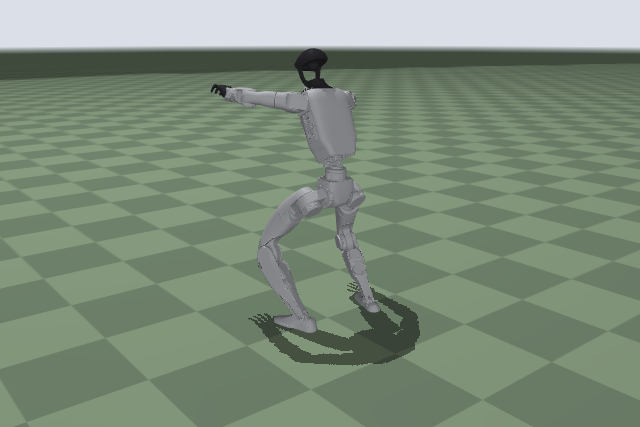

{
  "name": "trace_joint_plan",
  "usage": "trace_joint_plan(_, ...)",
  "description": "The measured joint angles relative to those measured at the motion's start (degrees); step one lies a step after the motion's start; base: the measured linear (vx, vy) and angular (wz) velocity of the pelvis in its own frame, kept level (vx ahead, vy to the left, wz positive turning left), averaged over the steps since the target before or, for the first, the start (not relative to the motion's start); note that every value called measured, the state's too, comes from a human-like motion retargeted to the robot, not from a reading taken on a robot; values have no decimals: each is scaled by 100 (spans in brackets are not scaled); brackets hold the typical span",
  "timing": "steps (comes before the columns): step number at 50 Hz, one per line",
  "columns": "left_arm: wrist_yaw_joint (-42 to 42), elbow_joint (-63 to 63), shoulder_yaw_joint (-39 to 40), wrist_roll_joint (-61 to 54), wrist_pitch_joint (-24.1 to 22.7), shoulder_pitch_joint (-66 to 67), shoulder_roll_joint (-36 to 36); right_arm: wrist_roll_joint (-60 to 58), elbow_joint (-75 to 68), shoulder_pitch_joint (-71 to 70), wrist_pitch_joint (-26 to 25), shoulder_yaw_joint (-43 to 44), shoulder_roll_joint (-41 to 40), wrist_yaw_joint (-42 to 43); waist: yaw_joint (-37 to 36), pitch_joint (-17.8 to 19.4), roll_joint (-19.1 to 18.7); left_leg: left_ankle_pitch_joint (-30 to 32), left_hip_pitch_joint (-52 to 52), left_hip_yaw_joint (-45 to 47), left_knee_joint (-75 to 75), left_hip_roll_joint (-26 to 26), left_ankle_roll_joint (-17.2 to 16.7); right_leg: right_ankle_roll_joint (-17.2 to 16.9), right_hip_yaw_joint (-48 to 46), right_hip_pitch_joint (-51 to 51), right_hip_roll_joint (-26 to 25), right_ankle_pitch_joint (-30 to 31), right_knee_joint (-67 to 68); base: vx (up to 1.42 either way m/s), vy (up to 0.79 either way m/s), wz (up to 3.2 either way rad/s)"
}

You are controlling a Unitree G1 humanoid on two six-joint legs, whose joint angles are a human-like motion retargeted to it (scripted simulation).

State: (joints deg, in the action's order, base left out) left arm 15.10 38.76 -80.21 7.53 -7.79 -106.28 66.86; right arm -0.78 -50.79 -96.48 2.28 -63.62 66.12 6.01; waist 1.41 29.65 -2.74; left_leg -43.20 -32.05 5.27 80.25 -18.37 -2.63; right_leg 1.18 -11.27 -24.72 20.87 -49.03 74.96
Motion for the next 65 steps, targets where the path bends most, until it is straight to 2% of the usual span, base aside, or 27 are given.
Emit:
trace_joint_plan(5, 239, -165, 0, 139, 113, 84, 252, 539, 302, -817, -70, -1035, 91, -347, -83, 15, -284, -198, -2185, -178, 1760, -205, 122, 237, 703, -2477, 78, -97, 1855, -31, 8, -38)
trace_joint_plan(7, 342, -204, 0, 274, 129, 144, 365, 484, 345, -1107, -122, -1320, -60, -287, -87, 15, -318, -200, -3062, -254, 2461, -311, 115, 217, 1009, -3483, 69, -97, 2593, -25, 5, -45)
trace_joint_plan(13, 528, -38, 0, 778, 108, 281, 522, 360, 455, -1330, -49, -1476, -474, 4, -130, 15, -304, -139, -5467, -723, 4478, -642, 104, 131, 1838, -6098, -208, -97, 4632, -15, 2, -42)
trace_joint_plan(15, 559, 84, 0, 903, 135, 472, 466, 315, 489, -1133, -33, -1501, -623, -22, -156, 15, -247, -238, -5791, -906, 5078, -774, 117, 104, 2097, -6517, -399, -97, 5196, -9, 4, -57)
trace_joint_plan(18, 587, 248, 0, 894, 195, 1135, 160, 215, 562, -373, -17, -1541, -816, -141, -211, 15, -296, -528, -5791, -1344, 5961, -915, 117, 9, 2351, -6524, -704, -97, 5923, -10, 7, -53)
trace_joint_plan(20, 539, 293, 0, 813, 176, 1604, -101, 141, 619, 187, -82, -1587, -876, -276, -132, 15, -259, -665, -5791, -1677, 6580, -754, 207, -196, 2688, -6524, -791, -97, 6524, -12, -1, 7)
trace_joint_plan(23, 568, 356, 0, 789, 181, 2037, -478, 65, 510, 703, -138, -1597, -1012, -302, -210, 15, -284, -678, -5791, -1998, 7119, -653, 57, -323, 3048, -6524, -1072, -97, 7129, -11, -1, -4)
trace_joint_plan(27, 614, 483, 0, 692, 161, 2476, -916, 83, 270, 1229, -185, -1617, -1076, -182, -67, 15, -293, -680, -5791, -2164, 7715, -326, -130, -809, 3864, -6524, -1471, -97, 7856, -9, 0, 25)
trace_joint_plan(29, 626, 585, 0, 640, 206, 2687, -1107, 154, 111, 1445, -207, -1606, -1162, -137, 54, 15, -222, -680, -5791, -2185, 7942, -108, -153, -1051, 4391, -6524, -1779, -97, 8214, -8, -3, 30)
trace_joint_plan(32, 678, 770, 0, 522, 268, 2909, -1279, 378, -180, 1739, -248, -1435, -1339, -1, 221, 15, -70, -680, -5791, -1897, 7987, -96, -100, -1396, 4905, -6524, -2016, -97, 8332, -6, 1, 19)
trace_joint_plan(35, 719, 923, 0, 436, 253, 3066, -1318, 690, -524, 2015, -238, -1229, -1592, 156, 372, 15, -43, -679, -5791, -1590, 7812, -222, 53, -1369, 4794, -6524, -1837, -97, 8062, -7, 6, 15)
trace_joint_plan(37, 680, 971, 0, 510, 191, 3069, -1274, 770, -692, 2075, -250, -1233, -1606, 134, 508, 15, -137, -665, -5791, -1535, 7658, -246, 19, -1231, 4468, -6524, -1597, -97, 7822, -5, 4, 13)
trace_joint_plan(42, 673, 1080, 0, 701, 175, 3054, -1445, 633, -910, 2086, -268, -1384, -1775, -38, 456, 15, -254, -666, -5791, -1509, 7434, -301, 8, -1099, 4109, -6524, -1431, -97, 7525, 0, 0, 0)
trace_joint_plan(50, 933, 1237, 0, 411, 188, 2898, -1535, 508, -896, 1998, -224, -1485, -1813, 100, 377, 15, -152, -668, -5791, -1807, 7670, -192, -138, -1229, 4161, -6524, -1610, -97, 7821, 0, 0, 0)
trace_joint_plan(55, 961, 1377, 0, 375, 243, 2938, -1652, 557, -1008, 2045, -292, -1400, -1997, 112, 297, 15, 4, -672, -5791, -1948, 7897, -147, -94, -1398, 4437, -6524, -1871, -97, 8099, 0, 0, 0)
trace_joint_plan(65, 856, 1637, 0, 515, 287, 3247, -1758, 233, -960, 2001, -264, -1610, -2439, 3, 444, 15, 149, -662, -5791, -2082, 7802, -157, 6, -1150, 4046, -6524, -1716, -97, 7936, 0, 0, 0)
